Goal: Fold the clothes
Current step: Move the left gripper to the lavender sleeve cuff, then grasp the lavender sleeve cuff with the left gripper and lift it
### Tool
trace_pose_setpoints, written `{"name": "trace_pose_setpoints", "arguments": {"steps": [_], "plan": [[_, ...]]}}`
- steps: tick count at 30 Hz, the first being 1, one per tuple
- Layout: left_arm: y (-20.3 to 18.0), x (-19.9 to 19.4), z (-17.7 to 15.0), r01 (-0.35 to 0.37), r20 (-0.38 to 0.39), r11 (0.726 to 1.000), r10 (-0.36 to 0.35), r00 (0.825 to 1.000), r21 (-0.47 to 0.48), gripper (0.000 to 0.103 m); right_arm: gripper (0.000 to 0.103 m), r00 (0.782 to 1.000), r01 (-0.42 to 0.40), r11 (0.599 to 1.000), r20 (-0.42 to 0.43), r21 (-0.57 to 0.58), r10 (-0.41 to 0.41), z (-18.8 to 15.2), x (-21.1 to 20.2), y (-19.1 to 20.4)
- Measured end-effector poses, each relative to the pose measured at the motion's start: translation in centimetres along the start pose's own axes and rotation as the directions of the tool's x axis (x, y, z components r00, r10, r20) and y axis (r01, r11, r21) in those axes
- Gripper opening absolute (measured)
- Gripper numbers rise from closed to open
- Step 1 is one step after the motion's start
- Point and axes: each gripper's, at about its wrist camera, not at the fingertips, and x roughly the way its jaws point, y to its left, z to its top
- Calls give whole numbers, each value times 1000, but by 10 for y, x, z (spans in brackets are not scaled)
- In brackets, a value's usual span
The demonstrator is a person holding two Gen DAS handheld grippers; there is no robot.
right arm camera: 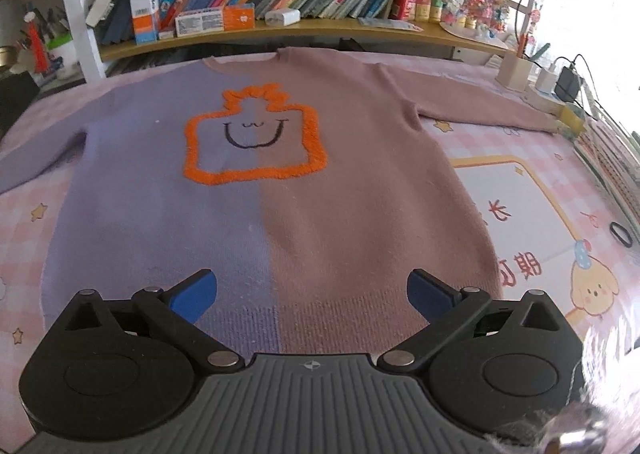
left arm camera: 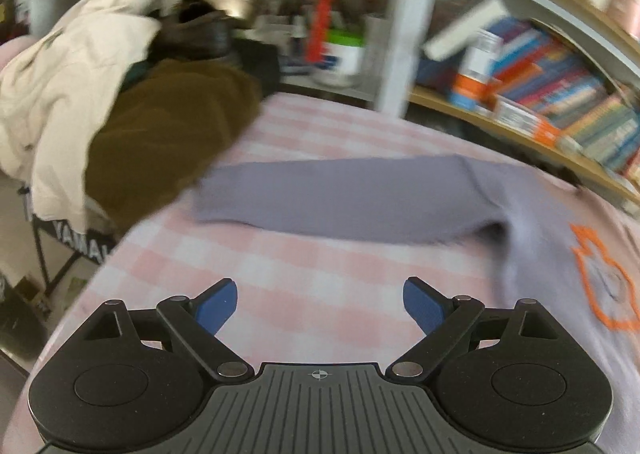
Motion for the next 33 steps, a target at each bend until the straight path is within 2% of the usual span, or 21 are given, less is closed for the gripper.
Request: {"name": "trace_pose_setpoints", "arguments": {"steps": [4, 9, 13, 16, 18, 20, 28, 29, 30, 32, 33], "plan": [[26, 20, 13, -31, 4, 995, 31, 1000, -96, 92, 102, 999, 38, 999, -12, 6, -38, -1, 0, 0], [44, 37, 20, 17, 13, 974, -14, 1000, -227, 90, 102, 997, 74, 997, -29, 14, -73, -3, 0, -3], [55, 49, 25, 51, 23, 946, -46, 999, -319, 80, 102, 995, 95, 995, -42, 20, -94, -5, 0, -6], [57, 55, 29, 71, 38, 935, -62, 997, -346, 66, 102, 993, 111, 993, -52, 24, -110, -7, 0, -9], [57, 61, 32, 70, 43, 933, -59, 997, -353, 49, 102, 992, 115, 993, -57, 24, -114, -8, 0, -9], [57, 67, 36, 71, 49, 930, -58, 997, -359, 46, 102, 991, 121, 992, -59, 26, -119, -9, 0, -10], [40, 82, 43, 108, 59, 923, -93, 994, -369, 46, 102, 986, 157, 986, -73, 60, -153, -15, -4, -22], [38, 82, 43, 95, 60, 923, -79, 995, -372, 35, 102, 985, 160, 985, -71, 60, -155, -15, -5, -22], [37, 84, 43, 70, 56, 924, -53, 997, -377, 20, 102, 985, 162, 985, -69, 61, -157, -15, -6, -23], [39, 86, 44, 27, 41, 922, -13, 999, -386, 8, 102, 985, 164, 984, -67, 62, -160, -16, -6, -24], [39, 86, 45, 20, 36, 922, -7, 999, -387, 6, 102, 984, 167, 984, -66, 66, -163, -16, -7, -26]]}}
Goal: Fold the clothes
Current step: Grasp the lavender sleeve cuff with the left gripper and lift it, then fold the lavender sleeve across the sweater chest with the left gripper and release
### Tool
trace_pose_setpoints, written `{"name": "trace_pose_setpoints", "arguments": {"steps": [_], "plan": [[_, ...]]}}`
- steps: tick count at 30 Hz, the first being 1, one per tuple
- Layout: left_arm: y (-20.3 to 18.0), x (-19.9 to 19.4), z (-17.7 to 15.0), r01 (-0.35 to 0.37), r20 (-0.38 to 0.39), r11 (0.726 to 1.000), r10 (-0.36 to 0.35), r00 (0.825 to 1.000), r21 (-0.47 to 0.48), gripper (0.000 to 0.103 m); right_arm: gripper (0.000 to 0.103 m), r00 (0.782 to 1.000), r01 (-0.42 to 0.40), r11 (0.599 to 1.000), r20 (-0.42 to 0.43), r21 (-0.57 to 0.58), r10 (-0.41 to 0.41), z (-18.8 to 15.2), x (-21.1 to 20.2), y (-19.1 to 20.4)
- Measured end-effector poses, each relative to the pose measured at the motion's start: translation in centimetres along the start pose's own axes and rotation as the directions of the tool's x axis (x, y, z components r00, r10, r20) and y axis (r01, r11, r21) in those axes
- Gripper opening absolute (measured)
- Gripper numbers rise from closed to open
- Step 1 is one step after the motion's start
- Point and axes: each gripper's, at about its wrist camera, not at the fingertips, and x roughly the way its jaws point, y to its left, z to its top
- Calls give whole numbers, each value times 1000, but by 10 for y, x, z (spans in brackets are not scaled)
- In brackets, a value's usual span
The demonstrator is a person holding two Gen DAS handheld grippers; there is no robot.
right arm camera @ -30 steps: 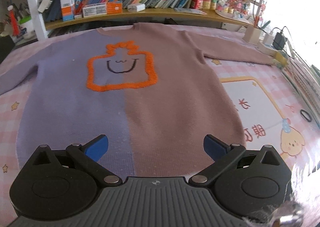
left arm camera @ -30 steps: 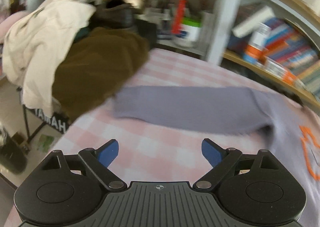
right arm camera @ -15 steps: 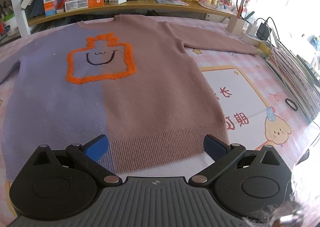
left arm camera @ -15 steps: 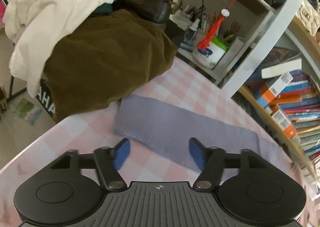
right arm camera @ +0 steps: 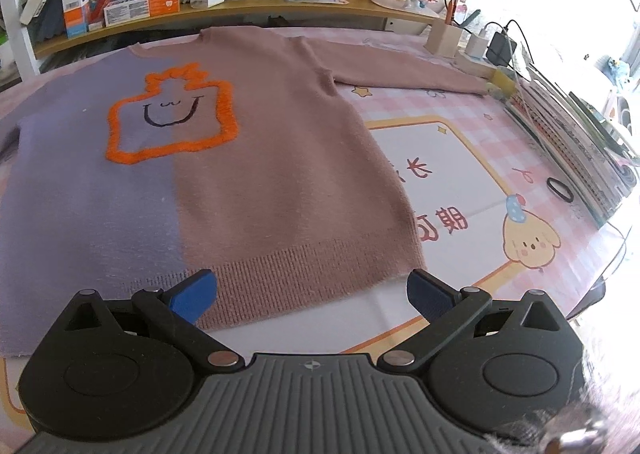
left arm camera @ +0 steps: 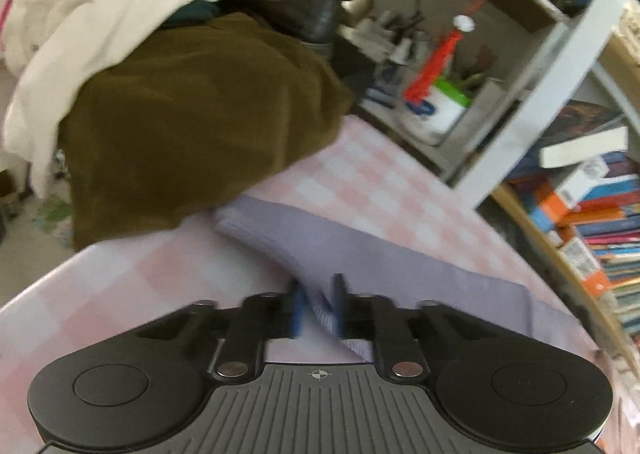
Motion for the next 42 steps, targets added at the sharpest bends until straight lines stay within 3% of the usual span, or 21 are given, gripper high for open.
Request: {"name": "trace_pose_setpoints", "arguments": {"steps": [3, 7, 17, 23, 27, 31, 42], "plan": [[-5, -3, 1, -12, 12, 1000, 12, 1000, 22, 3, 102, 1000, 6, 1000, -1, 14, -6, 1, 1, -4], [-23, -23, 5, 54, 81, 996, -59, 995, 73, 3, 102, 1000, -11, 1000, 7, 6, 11, 4, 4, -6], [-91, -66, 3, 209, 188, 953, -251, 950, 218, 3, 102, 997, -68, 997, 32, -27, 69, 15, 13, -10], [-143, -91, -19, 242, 216, 917, -318, 923, 317, 3, 102, 988, -143, 984, 44, -108, 148, 27, 24, -20], [-186, -97, -34, 252, 221, 904, -339, 914, 346, 3, 102, 978, -196, 968, 34, -159, 204, 38, 37, -38], [-233, -95, -54, 246, 207, 881, -350, 914, 404, 3, 102, 968, -243, 954, 24, -174, 251, 50, 52, -62], [-330, -72, -106, 201, 150, 844, -312, 938, 498, 3, 102, 941, -333, 928, -3, -169, 338, 69, 85, -122]]}}
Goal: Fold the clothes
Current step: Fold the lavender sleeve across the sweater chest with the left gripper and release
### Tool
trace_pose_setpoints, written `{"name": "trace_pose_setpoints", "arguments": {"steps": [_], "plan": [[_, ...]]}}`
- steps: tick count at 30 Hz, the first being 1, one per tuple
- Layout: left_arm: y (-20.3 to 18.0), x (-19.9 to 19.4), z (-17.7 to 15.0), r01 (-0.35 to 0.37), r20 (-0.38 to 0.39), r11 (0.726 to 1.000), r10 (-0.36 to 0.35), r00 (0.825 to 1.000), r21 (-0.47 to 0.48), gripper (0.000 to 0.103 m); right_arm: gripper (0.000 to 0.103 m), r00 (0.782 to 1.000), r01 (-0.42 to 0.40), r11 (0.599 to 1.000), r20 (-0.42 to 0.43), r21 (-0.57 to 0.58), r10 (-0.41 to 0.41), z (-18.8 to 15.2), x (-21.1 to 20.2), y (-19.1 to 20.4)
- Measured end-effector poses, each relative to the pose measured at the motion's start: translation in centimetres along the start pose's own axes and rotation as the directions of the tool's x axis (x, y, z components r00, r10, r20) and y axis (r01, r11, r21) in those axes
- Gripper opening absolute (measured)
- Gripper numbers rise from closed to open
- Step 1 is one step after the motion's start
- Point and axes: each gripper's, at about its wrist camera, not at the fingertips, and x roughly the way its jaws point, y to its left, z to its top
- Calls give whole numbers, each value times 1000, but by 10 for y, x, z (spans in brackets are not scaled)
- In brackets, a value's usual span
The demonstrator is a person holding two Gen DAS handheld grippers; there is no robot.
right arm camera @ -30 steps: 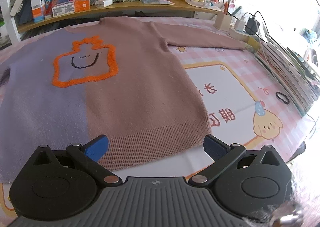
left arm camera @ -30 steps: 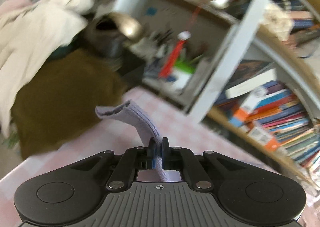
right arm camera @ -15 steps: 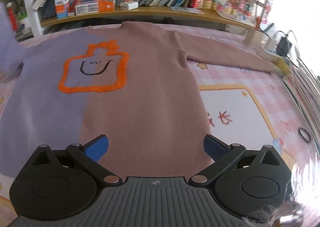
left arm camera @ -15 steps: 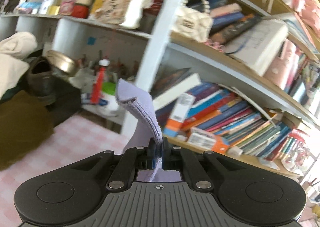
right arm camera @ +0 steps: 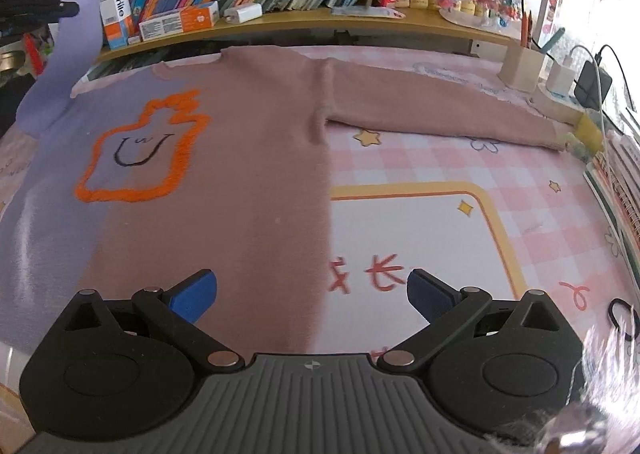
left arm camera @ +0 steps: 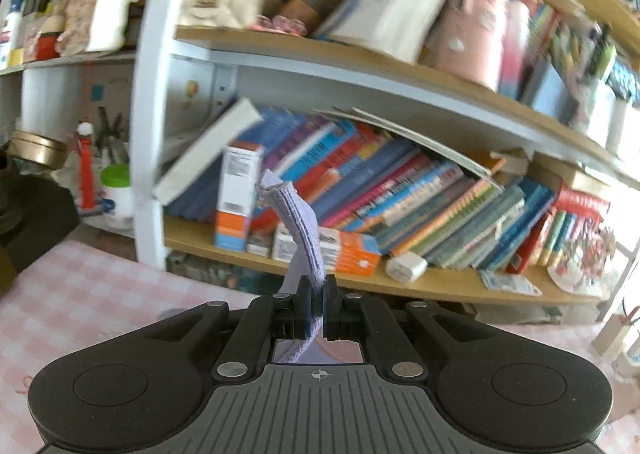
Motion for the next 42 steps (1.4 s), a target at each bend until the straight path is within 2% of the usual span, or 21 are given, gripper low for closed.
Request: {"name": "trace_pose_setpoints", "arguments": {"steps": [13, 17, 19, 22, 23, 24, 26, 29, 34, 36, 39, 42], "plan": [[-71, 31, -36, 34, -105, 996, -26, 994, 83, 3, 102, 1000, -23, 1000, -17, 0, 23, 0, 5, -46], [-85, 43, -49, 49, -154, 993, -31, 988, 110, 3, 102, 1000, -14, 1000, -22, 14, 15, -1, 5, -55], [-85, 51, -56, 55, -204, 993, -33, 979, 104, 4, 102, 1000, -13, 1000, -23, 17, 13, -1, 6, -57], [-87, 61, -66, 55, -277, 993, -25, 961, 103, 16, 102, 1000, -18, 1000, -20, 15, 19, 1, 6, -56], [-89, 63, -69, 60, -299, 992, -24, 954, 114, 24, 102, 1000, -20, 1000, -19, 14, 21, 1, 6, -55], [-91, 64, -72, 65, -322, 990, -22, 947, 125, 39, 102, 1000, -22, 1000, -18, 13, 23, 2, 6, -55], [-96, 63, -76, 76, -352, 986, -21, 936, 146, 59, 102, 1000, -26, 1000, -16, 11, 26, 3, 7, -54], [-102, 49, -74, 119, -352, 982, -62, 934, 144, 64, 102, 999, -32, 999, -13, 9, 32, 4, 7, -53], [-95, 4, -74, 145, -300, 973, -86, 950, 178, 65, 102, 999, -44, 999, -10, 7, 44, 7, 8, -50], [-83, -15, -77, 126, -292, 975, -68, 954, 185, 65, 102, 998, -54, 998, -11, 8, 54, 7, 10, -47], [-54, -44, -86, 34, -285, 980, 23, 958, 194, 65, 102, 998, -69, 998, -13, 10, 69, 8, 12, -44], [-23, -69, -99, -90, -295, 976, 147, 944, 198, 65, 102, 996, -84, 996, -16, 13, 84, 8, 13, -40]]}}
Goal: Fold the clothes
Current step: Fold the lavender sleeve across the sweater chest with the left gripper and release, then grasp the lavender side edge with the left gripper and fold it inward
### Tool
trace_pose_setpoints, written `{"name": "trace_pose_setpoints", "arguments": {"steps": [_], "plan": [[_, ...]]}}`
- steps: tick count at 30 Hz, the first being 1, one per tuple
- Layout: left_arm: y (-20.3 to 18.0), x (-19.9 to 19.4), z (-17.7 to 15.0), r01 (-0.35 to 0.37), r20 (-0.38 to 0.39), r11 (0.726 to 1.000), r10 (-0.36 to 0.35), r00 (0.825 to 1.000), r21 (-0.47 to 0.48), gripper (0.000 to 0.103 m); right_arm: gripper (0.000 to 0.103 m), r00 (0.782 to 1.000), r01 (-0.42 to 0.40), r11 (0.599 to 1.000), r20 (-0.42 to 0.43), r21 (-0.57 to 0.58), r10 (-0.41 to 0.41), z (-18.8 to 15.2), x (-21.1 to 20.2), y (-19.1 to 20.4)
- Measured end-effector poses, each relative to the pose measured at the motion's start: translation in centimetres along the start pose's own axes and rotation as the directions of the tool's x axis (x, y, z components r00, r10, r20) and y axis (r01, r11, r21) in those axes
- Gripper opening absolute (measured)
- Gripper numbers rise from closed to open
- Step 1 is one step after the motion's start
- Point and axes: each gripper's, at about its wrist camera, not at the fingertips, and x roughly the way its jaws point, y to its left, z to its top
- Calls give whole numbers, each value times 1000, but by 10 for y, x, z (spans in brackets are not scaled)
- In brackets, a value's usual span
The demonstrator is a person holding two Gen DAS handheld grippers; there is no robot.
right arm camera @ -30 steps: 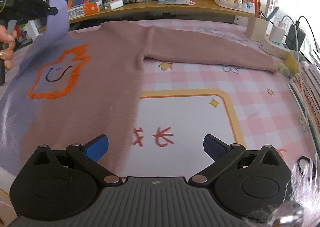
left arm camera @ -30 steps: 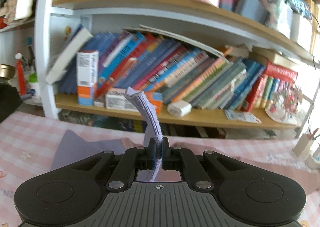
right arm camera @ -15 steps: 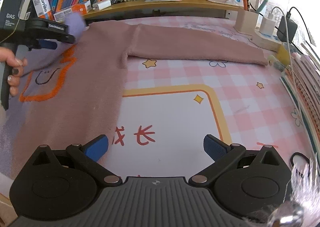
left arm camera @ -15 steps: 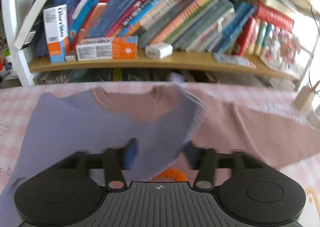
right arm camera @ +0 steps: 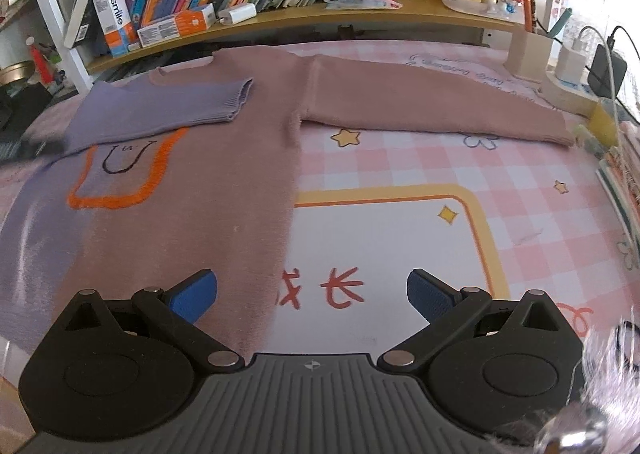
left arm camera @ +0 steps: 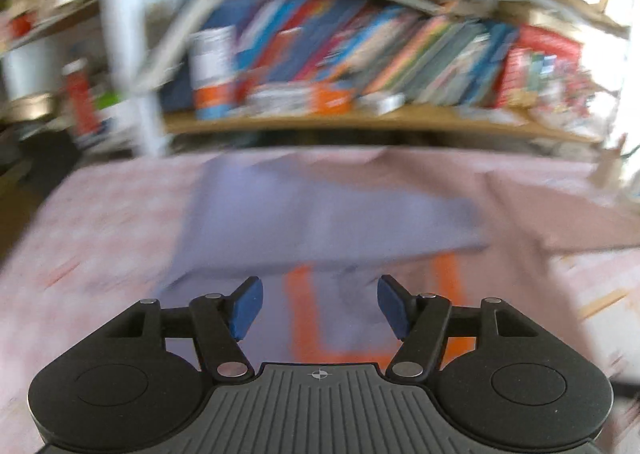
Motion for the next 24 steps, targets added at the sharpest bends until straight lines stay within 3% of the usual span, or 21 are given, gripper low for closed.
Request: {"name": "trace_pose_setpoints", "arguments": {"steps": [5, 14, 19, 22, 24], "plan": [[51, -19, -36, -157, -64, 986, 153, 986, -60, 65, 102, 1000, -19, 1000, -4, 10, 19, 0, 2, 6], [99, -17, -53, -160, -98, 978, 148, 984, -130, 64, 99, 1000, 10, 997, -28, 79, -8, -8, -2, 17], [115, -3, -59, -131, -130, 980, 112, 985, -148, 63, 84, 998, 42, 994, -49, 105, -37, -17, -6, 24], [120, 3, -61, -105, -134, 983, 86, 987, -148, 63, 65, 997, 56, 991, -51, 123, -50, -20, -8, 27], [122, 5, -62, -82, -129, 985, 62, 990, -152, 63, 59, 997, 72, 990, -48, 125, -67, -22, -9, 29]]}}
